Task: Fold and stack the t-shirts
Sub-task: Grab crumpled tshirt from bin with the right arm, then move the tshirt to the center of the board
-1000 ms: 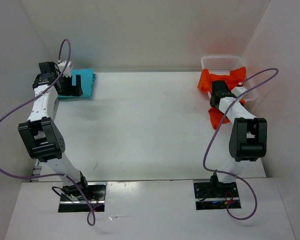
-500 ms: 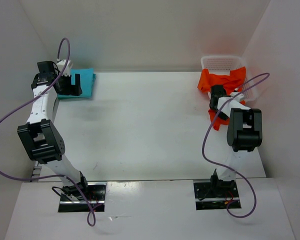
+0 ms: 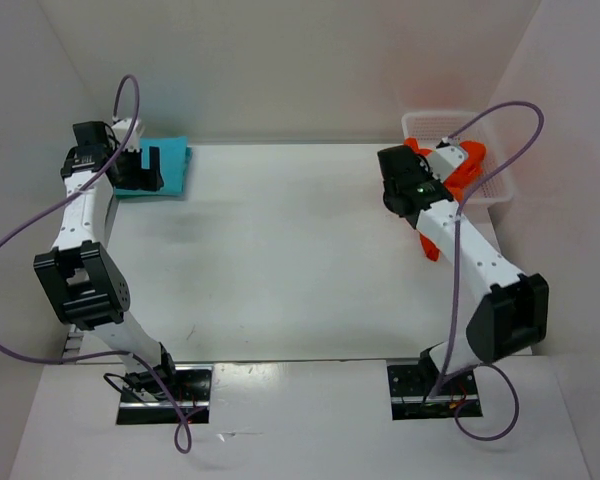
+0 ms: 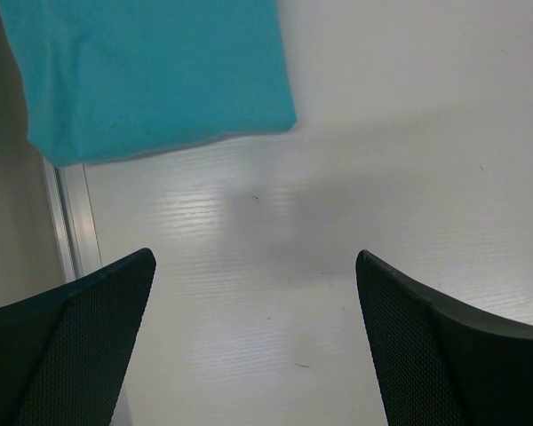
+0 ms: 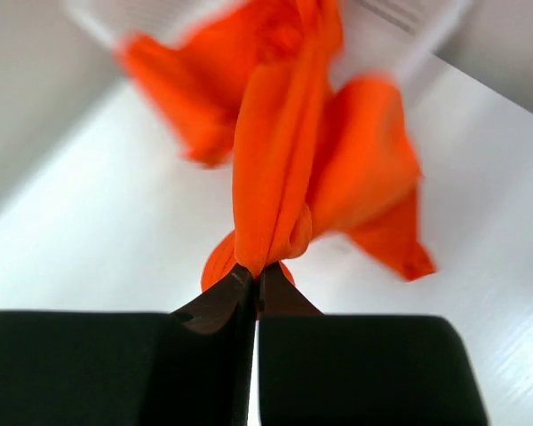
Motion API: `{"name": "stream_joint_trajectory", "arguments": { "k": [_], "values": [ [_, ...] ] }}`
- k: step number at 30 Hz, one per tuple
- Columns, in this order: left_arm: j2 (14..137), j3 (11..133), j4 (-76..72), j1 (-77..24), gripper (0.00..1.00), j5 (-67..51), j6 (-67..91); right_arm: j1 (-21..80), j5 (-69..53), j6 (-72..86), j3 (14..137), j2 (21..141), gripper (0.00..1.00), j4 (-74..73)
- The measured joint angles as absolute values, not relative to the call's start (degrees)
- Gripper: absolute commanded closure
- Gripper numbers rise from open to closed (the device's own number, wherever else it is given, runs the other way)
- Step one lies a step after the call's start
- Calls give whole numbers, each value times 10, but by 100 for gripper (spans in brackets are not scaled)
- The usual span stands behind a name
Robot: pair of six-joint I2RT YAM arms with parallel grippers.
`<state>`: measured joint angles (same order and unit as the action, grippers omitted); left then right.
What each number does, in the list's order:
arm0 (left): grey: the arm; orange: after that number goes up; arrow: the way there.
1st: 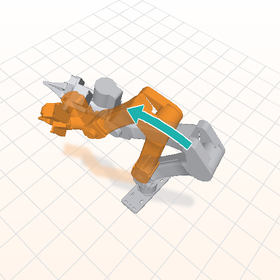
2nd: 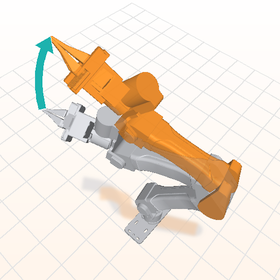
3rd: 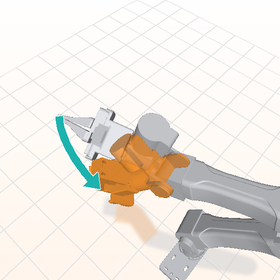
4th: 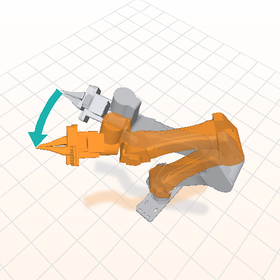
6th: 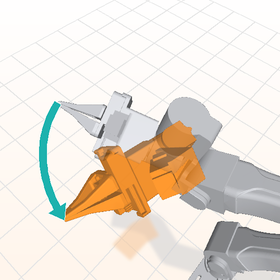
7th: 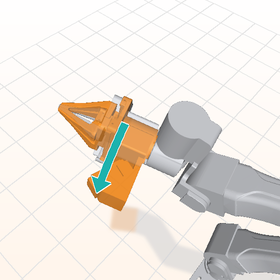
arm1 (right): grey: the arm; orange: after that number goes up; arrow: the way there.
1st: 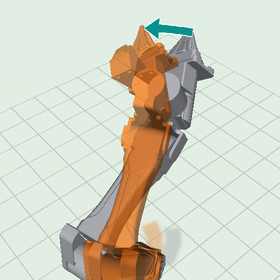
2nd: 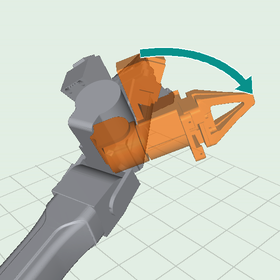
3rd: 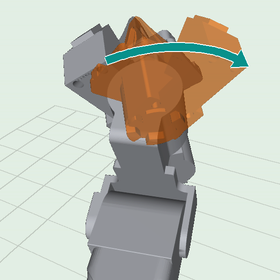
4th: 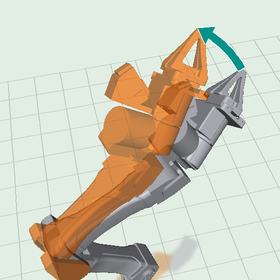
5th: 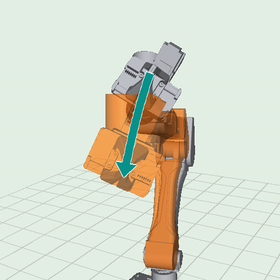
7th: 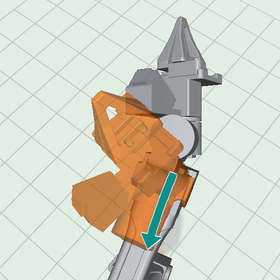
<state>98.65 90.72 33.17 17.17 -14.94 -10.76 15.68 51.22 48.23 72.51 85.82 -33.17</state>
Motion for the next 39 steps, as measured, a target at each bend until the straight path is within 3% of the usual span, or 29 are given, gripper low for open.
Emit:
{"name": "stream_joint_trajectory", "arguments": {
  "k": [4,10,17,21,27,28,29,30,32,39],
  "values": [
    [972,907,333,172,0,-154,-107,272,586,481,795,794,100,-350],
    [943,907,332,172,0,-165,-107,425,688,272,931,747,100,-220],
    [914,906,330,195,0,-174,-104,440,582,117,1182,790,100,-150],
    [907,906,331,205,0,-175,-104,441,511,76,1430,914,100,-181],
    [903,906,334,206,0,-168,-107,444,416,85,1471,1026,99,-232],
    [902,906,336,206,0,-168,-108,444,390,90,1469,1052,92,-242],
    [901,906,339,207,0,-168,-109,444,358,95,1465,1078,76,-255],
    [900,906,341,208,0,-168,-111,444,328,102,1461,1103,29,-269],
    [899,906,346,210,0,-166,-117,448,256,105,1447,1153,3,-295],
    [893,906,366,216,0,-163,-135,479,184,105,1400,1220,0,-442]
  ]
}}
